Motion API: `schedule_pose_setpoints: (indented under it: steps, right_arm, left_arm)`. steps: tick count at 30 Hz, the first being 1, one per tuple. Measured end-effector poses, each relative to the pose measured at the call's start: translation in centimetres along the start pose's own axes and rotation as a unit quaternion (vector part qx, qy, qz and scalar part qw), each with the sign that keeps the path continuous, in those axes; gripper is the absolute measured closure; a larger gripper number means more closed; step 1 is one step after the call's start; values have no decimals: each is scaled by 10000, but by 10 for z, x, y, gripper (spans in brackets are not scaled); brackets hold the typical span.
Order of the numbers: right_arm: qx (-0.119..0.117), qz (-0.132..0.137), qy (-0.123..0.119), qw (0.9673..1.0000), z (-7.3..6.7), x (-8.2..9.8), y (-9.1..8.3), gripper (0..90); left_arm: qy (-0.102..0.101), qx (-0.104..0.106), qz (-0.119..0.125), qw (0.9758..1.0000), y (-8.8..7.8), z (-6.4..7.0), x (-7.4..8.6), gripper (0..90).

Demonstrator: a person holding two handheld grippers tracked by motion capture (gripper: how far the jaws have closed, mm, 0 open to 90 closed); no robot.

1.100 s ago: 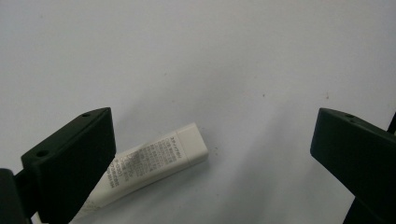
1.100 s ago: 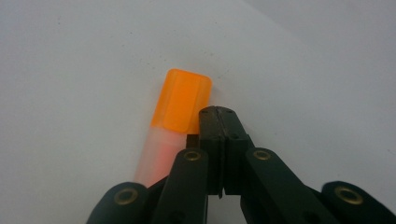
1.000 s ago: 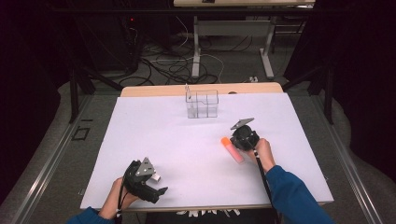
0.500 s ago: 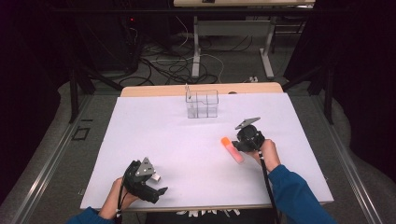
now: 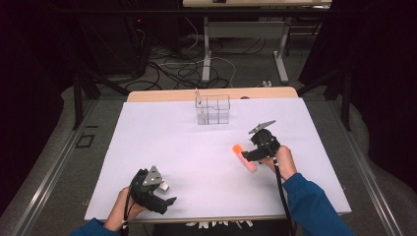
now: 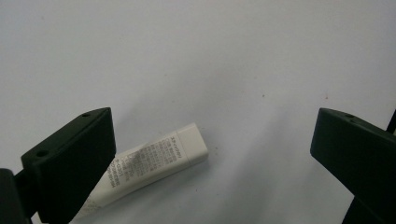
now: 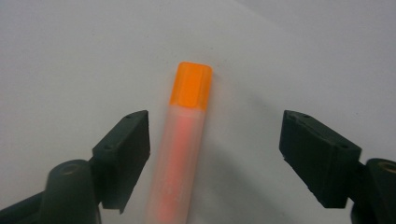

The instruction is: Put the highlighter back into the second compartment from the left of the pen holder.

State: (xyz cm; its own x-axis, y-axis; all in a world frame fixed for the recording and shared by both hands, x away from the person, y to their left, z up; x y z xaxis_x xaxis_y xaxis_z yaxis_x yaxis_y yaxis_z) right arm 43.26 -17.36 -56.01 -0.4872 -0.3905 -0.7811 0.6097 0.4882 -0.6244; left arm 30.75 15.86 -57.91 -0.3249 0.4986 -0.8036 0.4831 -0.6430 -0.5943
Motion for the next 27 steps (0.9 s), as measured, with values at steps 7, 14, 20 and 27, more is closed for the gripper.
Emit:
schedule_pose_setpoints:
  steps: [7,14,20,27]
  right_arm:
    - [-30,-3,52,10000,-3,-2,0,109]
    - [-101,-67,129,9998,-8,-2,3,0]
    - [-93,-115,167,9998,-11,-1,7,0]
    - [-131,-303,265,9991,-16,1,13,49]
  left_arm:
    - [13,-15,-1,10000,0,0,0,3]
    - [10,-10,1,10000,0,0,0,2]
    - [-6,-73,80,9999,2,0,0,2]
    - [-5,-74,77,9999,2,0,0,3]
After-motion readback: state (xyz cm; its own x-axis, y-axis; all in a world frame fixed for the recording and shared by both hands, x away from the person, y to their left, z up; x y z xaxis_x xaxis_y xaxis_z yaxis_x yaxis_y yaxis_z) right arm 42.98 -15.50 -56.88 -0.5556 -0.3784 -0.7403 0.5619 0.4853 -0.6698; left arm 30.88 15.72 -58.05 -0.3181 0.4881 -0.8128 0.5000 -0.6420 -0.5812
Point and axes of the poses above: each handheld gripper's, and its own axes: y roughly forward along the jaws, x roughly out of its underside, z roughly to its right, the point moved 6 cm from there along y, roughly forward along the jaws, and after that the axes turned 15 degrees about z, right-handed, at the moved point
